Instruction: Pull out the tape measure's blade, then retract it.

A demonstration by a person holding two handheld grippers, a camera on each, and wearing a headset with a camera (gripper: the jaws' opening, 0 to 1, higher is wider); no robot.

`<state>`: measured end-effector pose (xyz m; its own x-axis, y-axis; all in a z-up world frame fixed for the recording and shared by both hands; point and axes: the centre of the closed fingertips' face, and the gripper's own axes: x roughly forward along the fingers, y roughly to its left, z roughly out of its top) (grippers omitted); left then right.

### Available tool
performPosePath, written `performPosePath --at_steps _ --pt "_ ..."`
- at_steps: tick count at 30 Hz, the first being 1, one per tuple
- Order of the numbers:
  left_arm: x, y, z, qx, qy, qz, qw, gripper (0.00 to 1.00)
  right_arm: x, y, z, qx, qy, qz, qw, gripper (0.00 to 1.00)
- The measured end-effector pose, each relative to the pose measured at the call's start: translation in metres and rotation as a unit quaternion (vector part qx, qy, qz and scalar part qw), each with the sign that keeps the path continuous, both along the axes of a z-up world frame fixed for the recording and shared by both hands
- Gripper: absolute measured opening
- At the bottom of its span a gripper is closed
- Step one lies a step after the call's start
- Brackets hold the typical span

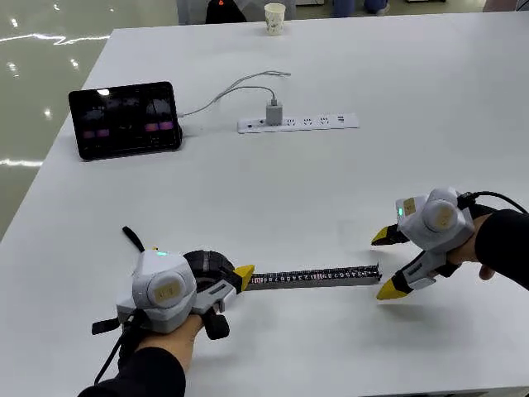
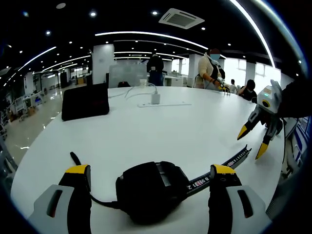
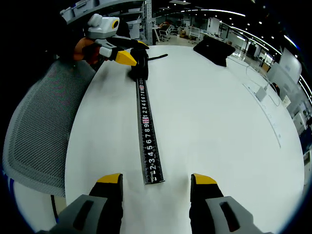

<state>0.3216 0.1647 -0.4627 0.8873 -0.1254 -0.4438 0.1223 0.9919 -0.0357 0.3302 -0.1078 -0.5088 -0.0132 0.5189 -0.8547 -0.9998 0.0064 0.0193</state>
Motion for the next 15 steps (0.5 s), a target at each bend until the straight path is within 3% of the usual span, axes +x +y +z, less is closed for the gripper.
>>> performPosePath --at_steps 15 --pt "-0.0007 0.0037 0.0007 0.0 -0.001 0.005 1.0 0.99 -0.0035 0.0003 -0.0079 -0.029 -0.009 0.042 0.9987 0.28"
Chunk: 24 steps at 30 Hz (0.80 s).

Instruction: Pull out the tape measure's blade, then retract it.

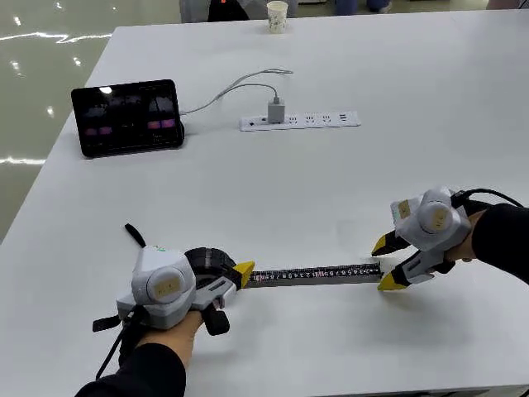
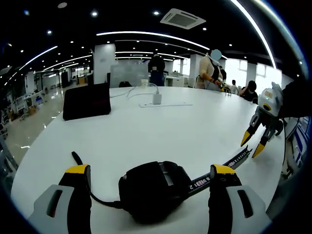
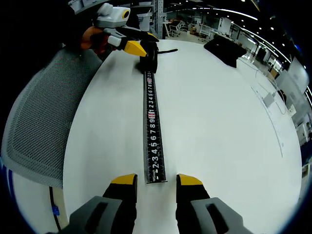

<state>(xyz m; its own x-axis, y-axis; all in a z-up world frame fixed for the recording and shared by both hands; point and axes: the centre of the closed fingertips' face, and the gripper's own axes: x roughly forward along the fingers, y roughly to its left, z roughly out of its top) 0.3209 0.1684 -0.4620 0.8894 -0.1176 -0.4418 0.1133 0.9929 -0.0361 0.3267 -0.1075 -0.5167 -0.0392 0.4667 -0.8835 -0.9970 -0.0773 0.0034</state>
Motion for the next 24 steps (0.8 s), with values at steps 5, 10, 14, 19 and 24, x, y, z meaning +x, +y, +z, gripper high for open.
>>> performPosePath --at_steps 5,10,14,19,24 --pt "-0.0006 0.0038 -0.0007 0.0 0.001 0.007 1.0 0.99 0.0003 0.0008 -0.0009 -0.005 -0.003 0.013 0.9999 0.23" --pt "-0.0002 0.0051 0.0005 0.0 -0.001 0.008 1.0 0.99 0.0011 0.002 -0.0018 -0.006 -0.008 0.023 0.9997 0.16" --pt "-0.0003 0.0065 0.0006 0.0 -0.002 0.01 0.9999 0.99 -0.0008 0.0007 -0.0046 -0.012 -0.003 0.025 0.9996 0.14" --pt "-0.0007 0.0071 0.0001 -0.002 -0.001 0.011 0.9999 0.99 -0.0009 -0.0001 -0.0068 -0.015 0.0 0.025 0.9996 0.13" --pt "-0.0033 0.0067 -0.0067 0.0 0.009 0.013 0.9999 0.99 -0.0023 0.001 -0.0069 -0.021 -0.007 0.039 0.999 0.12"
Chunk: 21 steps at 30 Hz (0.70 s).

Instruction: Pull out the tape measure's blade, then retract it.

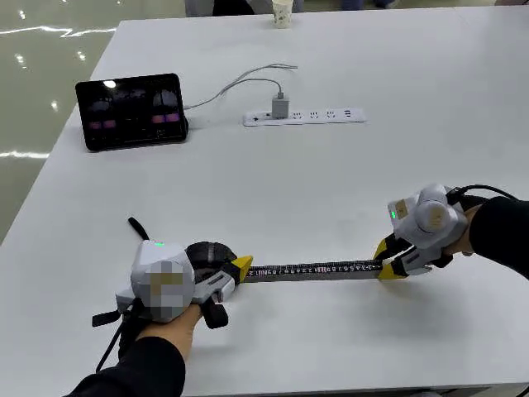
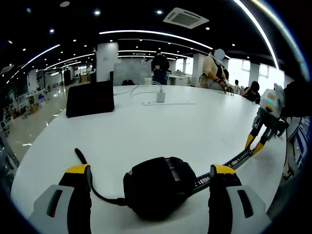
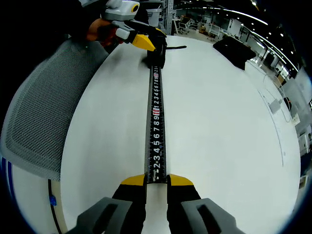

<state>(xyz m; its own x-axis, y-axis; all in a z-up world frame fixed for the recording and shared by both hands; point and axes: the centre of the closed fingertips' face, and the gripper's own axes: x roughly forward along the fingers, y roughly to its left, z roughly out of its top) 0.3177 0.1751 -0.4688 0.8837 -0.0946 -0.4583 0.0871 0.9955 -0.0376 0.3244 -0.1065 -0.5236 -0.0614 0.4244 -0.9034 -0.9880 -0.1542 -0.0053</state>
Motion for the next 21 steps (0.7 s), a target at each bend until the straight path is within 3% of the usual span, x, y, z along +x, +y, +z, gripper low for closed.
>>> performPosePath --at_steps 7,21 --pt "0.0019 -0.0034 -0.0019 -0.002 -0.003 -0.001 1.0 0.96 -0.0001 -0.0003 -0.0006 -0.013 -0.001 0.003 0.9999 0.12" --pt "0.0028 -0.008 -0.0096 -0.006 0.016 0.005 0.9999 0.78 -0.0007 0.0009 -0.0005 -0.012 0.007 -0.017 0.9998 0.11"
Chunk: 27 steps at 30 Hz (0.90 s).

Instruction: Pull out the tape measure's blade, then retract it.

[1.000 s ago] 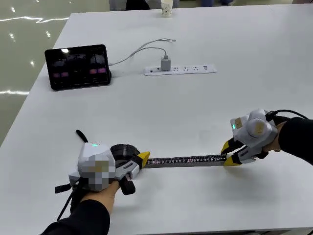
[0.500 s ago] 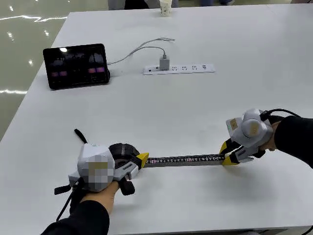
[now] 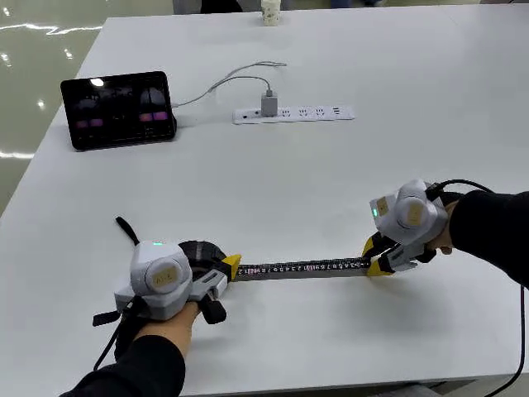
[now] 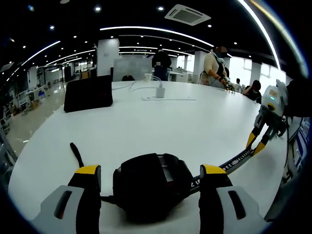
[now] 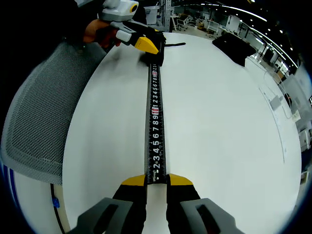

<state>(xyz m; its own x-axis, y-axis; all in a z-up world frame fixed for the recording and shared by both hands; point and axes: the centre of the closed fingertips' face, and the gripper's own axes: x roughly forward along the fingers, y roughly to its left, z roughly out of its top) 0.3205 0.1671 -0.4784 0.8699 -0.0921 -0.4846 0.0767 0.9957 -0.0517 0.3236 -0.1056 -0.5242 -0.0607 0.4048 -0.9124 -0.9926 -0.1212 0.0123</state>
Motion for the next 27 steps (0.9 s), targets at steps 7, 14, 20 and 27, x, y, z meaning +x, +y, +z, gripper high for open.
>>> performPosePath --at_steps 7,14,20,27 --pt "-0.001 0.0 -0.009 -0.01 0.022 0.01 0.9996 0.69 0.0 0.001 0.0 -0.001 0.003 -0.01 0.9999 0.11" --pt "-0.002 -0.002 -0.01 -0.007 0.043 0.012 0.999 0.64 0.001 0.001 0.0 0.006 0.01 -0.024 0.9996 0.11" --pt "-0.002 -0.002 -0.011 -0.006 0.052 0.009 0.9986 0.63 0.001 0.001 0.0 0.0 0.011 -0.021 0.9997 0.11" --pt "-0.002 -0.003 -0.013 0.006 0.068 -0.004 0.9977 0.62 0.001 0.001 0.0 -0.01 0.018 -0.024 0.9995 0.11"
